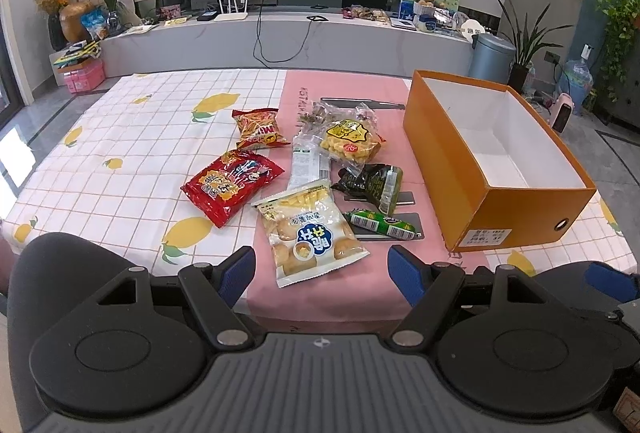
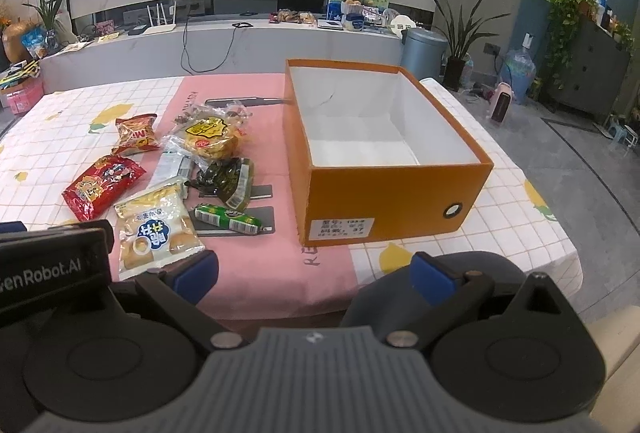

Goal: Organize snacks

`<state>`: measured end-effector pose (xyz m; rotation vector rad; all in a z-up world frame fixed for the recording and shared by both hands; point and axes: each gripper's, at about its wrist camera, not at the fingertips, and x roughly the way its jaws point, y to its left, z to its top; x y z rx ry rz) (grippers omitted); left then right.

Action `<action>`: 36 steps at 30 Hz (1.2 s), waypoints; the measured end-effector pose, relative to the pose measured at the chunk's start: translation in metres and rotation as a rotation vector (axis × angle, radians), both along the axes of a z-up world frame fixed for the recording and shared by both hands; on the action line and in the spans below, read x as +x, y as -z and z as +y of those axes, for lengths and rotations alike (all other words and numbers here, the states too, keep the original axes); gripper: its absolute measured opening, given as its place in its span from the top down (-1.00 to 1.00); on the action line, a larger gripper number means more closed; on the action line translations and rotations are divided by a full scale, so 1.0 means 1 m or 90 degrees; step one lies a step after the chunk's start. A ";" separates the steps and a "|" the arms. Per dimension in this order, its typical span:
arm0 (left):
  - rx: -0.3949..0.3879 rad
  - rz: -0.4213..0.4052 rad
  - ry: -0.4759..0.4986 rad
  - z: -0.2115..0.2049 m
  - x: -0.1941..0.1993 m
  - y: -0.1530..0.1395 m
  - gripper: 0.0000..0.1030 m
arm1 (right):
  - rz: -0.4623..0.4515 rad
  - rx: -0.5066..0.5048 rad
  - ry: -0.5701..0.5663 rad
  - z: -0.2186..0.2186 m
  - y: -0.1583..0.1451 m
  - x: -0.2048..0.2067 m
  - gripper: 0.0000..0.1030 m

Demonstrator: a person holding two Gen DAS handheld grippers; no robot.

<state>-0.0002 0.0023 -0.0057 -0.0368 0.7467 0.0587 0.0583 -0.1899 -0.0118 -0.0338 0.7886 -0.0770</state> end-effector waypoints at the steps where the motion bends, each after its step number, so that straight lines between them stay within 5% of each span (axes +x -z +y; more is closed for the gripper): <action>1: -0.008 0.001 -0.002 0.001 0.000 0.000 -0.71 | -0.001 0.007 0.000 -0.001 0.000 0.000 -0.93; 10: -0.112 0.038 -0.029 0.018 0.015 0.004 -0.72 | -0.076 0.030 -0.028 0.000 0.004 0.006 -0.93; 18: -0.069 0.052 -0.067 0.025 0.044 0.026 -0.72 | -0.086 0.068 -0.043 -0.012 0.030 0.027 -0.93; 24: -0.056 0.055 -0.070 0.024 0.067 0.053 -0.71 | -0.134 0.090 -0.144 -0.013 0.047 0.030 -0.93; 31: -0.079 0.096 -0.058 0.021 0.094 0.082 -0.72 | -0.058 0.032 -0.134 -0.009 0.074 0.055 -0.93; 36: -0.086 0.132 -0.060 0.019 0.120 0.100 -0.72 | -0.027 0.074 -0.126 -0.020 0.079 0.067 -0.94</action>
